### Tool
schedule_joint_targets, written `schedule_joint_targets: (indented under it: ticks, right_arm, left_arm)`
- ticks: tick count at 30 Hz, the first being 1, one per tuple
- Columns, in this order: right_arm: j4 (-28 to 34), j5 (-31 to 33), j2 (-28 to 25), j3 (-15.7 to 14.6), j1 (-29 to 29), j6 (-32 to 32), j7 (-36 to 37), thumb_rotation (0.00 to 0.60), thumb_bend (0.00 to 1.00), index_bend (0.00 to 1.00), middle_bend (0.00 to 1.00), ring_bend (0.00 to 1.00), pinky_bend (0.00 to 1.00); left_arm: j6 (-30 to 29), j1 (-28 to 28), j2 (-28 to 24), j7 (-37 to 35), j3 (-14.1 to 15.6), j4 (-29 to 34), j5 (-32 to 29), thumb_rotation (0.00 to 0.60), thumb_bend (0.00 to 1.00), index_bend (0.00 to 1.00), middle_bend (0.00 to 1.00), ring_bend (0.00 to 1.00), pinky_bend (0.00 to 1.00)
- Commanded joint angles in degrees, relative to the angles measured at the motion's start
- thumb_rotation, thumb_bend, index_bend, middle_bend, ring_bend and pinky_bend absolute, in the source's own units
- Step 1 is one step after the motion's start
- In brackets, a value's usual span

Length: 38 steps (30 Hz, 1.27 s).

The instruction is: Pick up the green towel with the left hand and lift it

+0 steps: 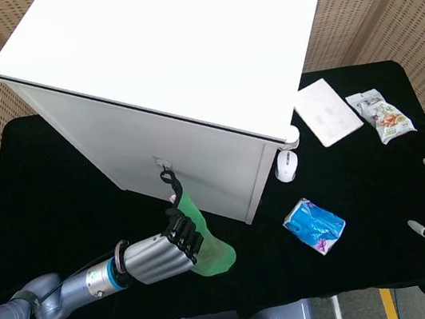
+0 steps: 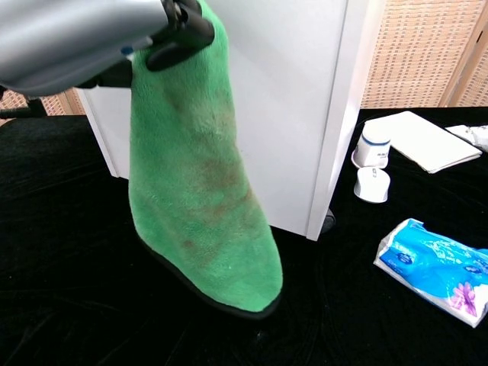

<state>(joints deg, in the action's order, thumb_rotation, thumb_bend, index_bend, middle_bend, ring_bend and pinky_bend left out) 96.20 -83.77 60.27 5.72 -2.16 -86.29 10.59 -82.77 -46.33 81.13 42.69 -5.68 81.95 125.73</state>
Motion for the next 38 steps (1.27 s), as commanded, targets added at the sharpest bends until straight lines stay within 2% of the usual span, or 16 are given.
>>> schedule_joint_targets:
  ticks: [1, 2, 5, 7, 9, 11, 18, 20, 23, 24, 27, 31, 34, 38]
  right_arm:
    - [0.0, 0.0, 0.0, 0.0, 0.0, 0.0, 0.0, 0.600, 0.12, 0.00, 0.00, 0.00, 0.00]
    - [0.0, 0.1, 0.0, 0.1, 0.0, 0.0, 0.0, 0.600, 0.12, 0.00, 0.00, 0.00, 0.00]
    - [0.0, 0.3, 0.0, 0.1, 0.0, 0.2, 0.0, 0.600, 0.12, 0.00, 0.00, 0.00, 0.00]
    - [0.0, 0.2, 0.0, 0.1, 0.0, 0.1, 0.0, 0.600, 0.12, 0.00, 0.00, 0.00, 0.00]
    - [0.0, 0.1, 0.0, 0.0, 0.0, 0.1, -0.1, 0.600, 0.12, 0.00, 0.00, 0.00, 0.00]
    - [0.0, 0.1, 0.0, 0.0, 0.0, 0.1, -0.1, 0.600, 0.12, 0.00, 0.00, 0.00, 0.00]
    - [-0.1, 0.3, 0.2, 0.0, -0.1, 0.3, -0.7, 0.600, 0.12, 0.00, 0.00, 0.00, 0.00]
    - [-0.3, 0.3, 0.5, -0.1, -0.3, 0.6, -1.3, 0.600, 0.12, 0.00, 0.00, 0.00, 0.00]
    - [-0.4, 0.3, 0.8, -0.2, -0.4, 0.8, -2.2, 0.600, 0.12, 0.00, 0.00, 0.00, 0.00]
    - [-0.4, 0.4, 0.9, -0.2, -0.5, 0.9, -2.8, 0.600, 0.12, 0.00, 0.00, 0.00, 0.00]
    - [-0.5, 0.4, 1.3, -0.3, -0.6, 1.0, -3.8, 0.600, 0.12, 0.00, 0.00, 0.00, 0.00]
    - [-0.4, 0.3, 1.7, -0.4, -0.7, 1.2, -4.9, 0.600, 0.12, 0.00, 0.00, 0.00, 0.00]
    - [-0.6, 0.4, 2.1, -0.5, -1.0, 1.6, -5.7, 0.600, 0.12, 0.00, 0.00, 0.00, 0.00]
    - [-0.8, 0.4, 2.7, -0.7, -1.5, 2.6, -6.7, 0.600, 0.12, 0.00, 0.00, 0.00, 0.00]
  left_arm:
    - [4.0, 0.8, -1.5, 2.3, 0.9, 1.8, -1.7, 0.600, 0.17, 0.57, 0.58, 0.48, 0.37]
    - [4.6, 1.1, -1.9, 2.5, 1.1, 2.4, -1.9, 0.600, 0.11, 0.49, 0.49, 0.40, 0.30]
    - [4.9, 1.8, -2.9, 3.1, 1.7, 3.3, -1.8, 0.600, 0.01, 0.28, 0.22, 0.16, 0.10]
    - [4.0, 2.8, -3.4, 2.9, 2.3, 3.5, -1.7, 0.600, 0.00, 0.20, 0.12, 0.05, 0.02]
    - [3.1, 3.6, -3.7, 2.7, 2.8, 3.6, -1.5, 0.600, 0.00, 0.16, 0.05, 0.00, 0.00]
    - [0.7, 5.1, -4.0, 2.0, 3.5, 2.9, -0.9, 0.600, 0.00, 0.14, 0.00, 0.00, 0.00]
    - [-10.5, 13.0, -3.1, -4.4, 6.5, -2.0, -3.1, 0.600, 0.00, 0.14, 0.00, 0.00, 0.00]
    - [-14.7, 17.4, -2.8, -7.9, 7.5, -3.2, -6.8, 0.600, 0.00, 0.14, 0.00, 0.00, 0.00]
    - [-17.6, 22.1, -2.3, -13.0, 8.8, -2.6, -11.8, 0.600, 0.00, 0.14, 0.00, 0.00, 0.00]
    - [-18.3, 25.2, -2.3, -16.8, 9.7, -0.9, -16.3, 0.600, 0.00, 0.14, 0.00, 0.00, 0.00]
    - [-17.4, 29.6, -3.0, -22.1, 11.2, 3.0, -23.5, 0.600, 0.00, 0.12, 0.00, 0.00, 0.00]
    - [-14.8, 33.2, -5.3, -23.7, 11.7, 7.8, -31.2, 0.600, 0.00, 0.08, 0.00, 0.00, 0.00]
    - [-13.8, 35.0, -6.8, -24.6, 11.5, 9.6, -34.7, 0.600, 0.00, 0.04, 0.00, 0.00, 0.00]
    - [-13.1, 36.2, -8.2, -26.6, 9.8, 9.9, -38.0, 0.600, 0.00, 0.03, 0.00, 0.00, 0.00]
